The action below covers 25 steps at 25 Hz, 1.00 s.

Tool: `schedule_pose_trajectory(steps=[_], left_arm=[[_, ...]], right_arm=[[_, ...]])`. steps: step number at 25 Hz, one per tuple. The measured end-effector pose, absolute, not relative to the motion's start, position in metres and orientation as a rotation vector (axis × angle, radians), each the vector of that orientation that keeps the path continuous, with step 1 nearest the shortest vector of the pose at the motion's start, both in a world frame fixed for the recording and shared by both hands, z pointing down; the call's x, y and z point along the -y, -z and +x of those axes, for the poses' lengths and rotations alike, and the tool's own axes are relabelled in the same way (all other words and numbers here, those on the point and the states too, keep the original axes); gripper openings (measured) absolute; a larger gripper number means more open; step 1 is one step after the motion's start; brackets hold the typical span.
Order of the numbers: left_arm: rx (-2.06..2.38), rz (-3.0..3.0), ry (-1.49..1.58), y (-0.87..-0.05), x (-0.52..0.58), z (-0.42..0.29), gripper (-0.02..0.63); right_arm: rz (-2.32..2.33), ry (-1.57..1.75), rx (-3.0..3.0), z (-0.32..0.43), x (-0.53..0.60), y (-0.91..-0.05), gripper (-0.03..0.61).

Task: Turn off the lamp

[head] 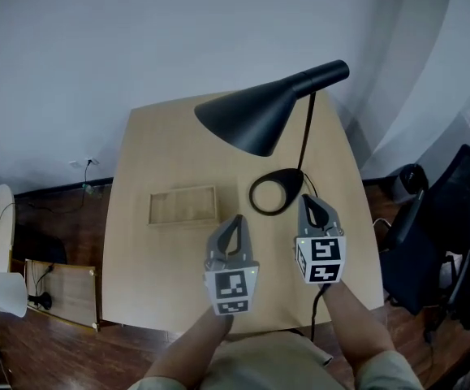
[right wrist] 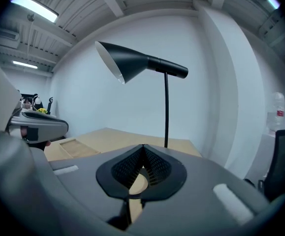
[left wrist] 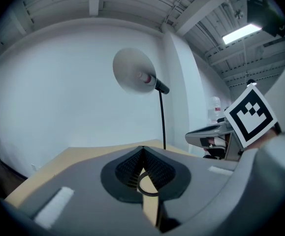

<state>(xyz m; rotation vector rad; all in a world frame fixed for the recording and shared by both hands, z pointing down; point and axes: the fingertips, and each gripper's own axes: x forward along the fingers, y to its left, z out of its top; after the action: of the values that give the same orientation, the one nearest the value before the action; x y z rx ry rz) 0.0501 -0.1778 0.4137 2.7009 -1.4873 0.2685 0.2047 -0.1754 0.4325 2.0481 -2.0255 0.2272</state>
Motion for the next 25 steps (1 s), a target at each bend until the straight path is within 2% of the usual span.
schedule_pose_trajectory(steps=[13, 25], left_arm=[[1.401, 2.771, -0.095, -0.364, 0.098, -0.013, 0.000], [1.383, 2.764, -0.063, -0.347, 0.003, -0.122, 0.000]], right_arm=[[2.159, -0.175, 2.060, 0.137, 0.072, -0.374, 0.000], [2.181, -0.110, 2.094, 0.032, -0.042, -0.329, 0.000]])
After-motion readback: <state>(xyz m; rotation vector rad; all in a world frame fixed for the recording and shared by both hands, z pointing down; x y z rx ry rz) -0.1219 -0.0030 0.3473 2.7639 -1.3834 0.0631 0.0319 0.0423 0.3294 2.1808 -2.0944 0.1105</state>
